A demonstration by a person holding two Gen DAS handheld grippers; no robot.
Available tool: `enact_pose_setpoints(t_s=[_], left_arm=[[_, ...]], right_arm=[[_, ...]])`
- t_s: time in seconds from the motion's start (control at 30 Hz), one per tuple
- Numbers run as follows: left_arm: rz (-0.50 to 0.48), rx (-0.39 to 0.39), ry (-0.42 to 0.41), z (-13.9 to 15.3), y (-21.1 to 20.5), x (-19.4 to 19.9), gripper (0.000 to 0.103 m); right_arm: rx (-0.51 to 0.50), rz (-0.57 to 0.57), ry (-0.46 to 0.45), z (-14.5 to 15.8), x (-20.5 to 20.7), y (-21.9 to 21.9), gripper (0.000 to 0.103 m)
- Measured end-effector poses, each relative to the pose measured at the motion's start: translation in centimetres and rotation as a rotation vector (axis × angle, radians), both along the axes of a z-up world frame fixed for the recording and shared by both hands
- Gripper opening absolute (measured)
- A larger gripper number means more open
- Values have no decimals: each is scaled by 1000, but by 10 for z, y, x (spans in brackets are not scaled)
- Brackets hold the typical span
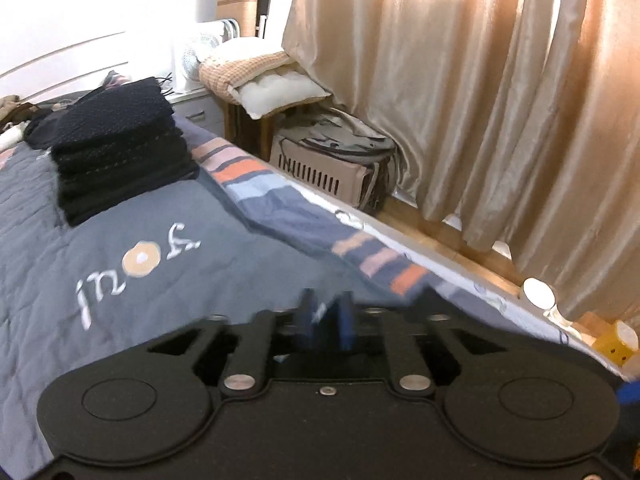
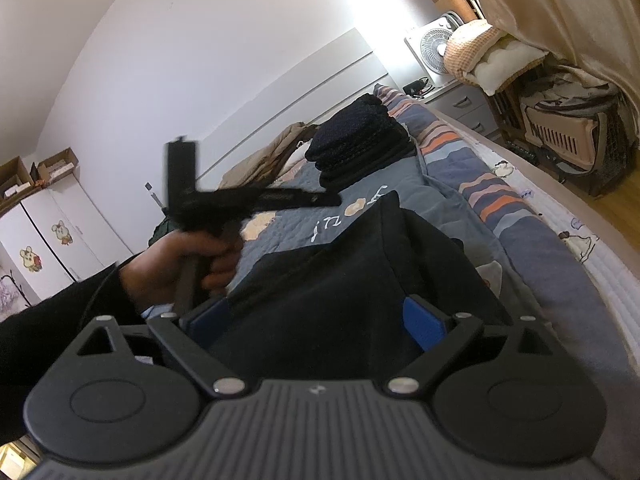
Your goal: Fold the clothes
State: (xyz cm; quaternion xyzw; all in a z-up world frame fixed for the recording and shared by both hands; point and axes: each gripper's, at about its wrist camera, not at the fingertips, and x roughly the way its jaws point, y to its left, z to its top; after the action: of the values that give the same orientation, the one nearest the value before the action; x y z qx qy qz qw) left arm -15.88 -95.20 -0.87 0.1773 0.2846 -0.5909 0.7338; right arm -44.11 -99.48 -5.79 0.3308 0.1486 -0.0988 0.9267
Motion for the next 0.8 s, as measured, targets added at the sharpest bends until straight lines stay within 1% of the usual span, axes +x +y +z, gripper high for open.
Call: enact_pose_setpoints(t_s=[0.03, 0.07, 0.1, 0.2, 0.27, 0.33, 0.47, 0.53, 0.6, 0.63, 0.73, 0.8], left_arm=[[6, -10, 4, 2, 10, -6, 63], [11, -21, 7, 3, 21, -12, 68], [17, -32, 11, 5, 31, -18, 69], [33, -27, 52, 9, 59, -35, 75], [44, -29, 56, 11, 80, -49, 86], [56, -35, 78, 8, 101, -63, 90], [80, -47, 125, 1, 144, -92, 90], [76, -68, 133, -4, 161, -107, 91], [60, -81, 157, -9, 175, -122, 94], [52, -87, 170, -12, 182, -130, 96], [73, -93, 176, -14, 197, -148, 103], [102, -85, 181, -12, 203, -156, 103]], right_arm=[[0, -1, 2, 1, 0, 0, 94], [4, -2, 3, 1, -1, 0, 94], [8, -3, 3, 2, -2, 0, 94], [9, -7, 8, 4, -5, -2, 94], [8, -9, 9, 6, -7, -2, 94], [8, -8, 5, 8, -11, -2, 94], [34, 13, -38, 13, -20, -2, 94], [48, 41, -79, 18, -25, 1, 94], [42, 63, -91, 23, -28, 6, 94], [36, 70, -91, 25, -29, 8, 94], [-7, 56, -36, 28, -29, 16, 94], [-33, 37, 15, 26, -30, 21, 94]])
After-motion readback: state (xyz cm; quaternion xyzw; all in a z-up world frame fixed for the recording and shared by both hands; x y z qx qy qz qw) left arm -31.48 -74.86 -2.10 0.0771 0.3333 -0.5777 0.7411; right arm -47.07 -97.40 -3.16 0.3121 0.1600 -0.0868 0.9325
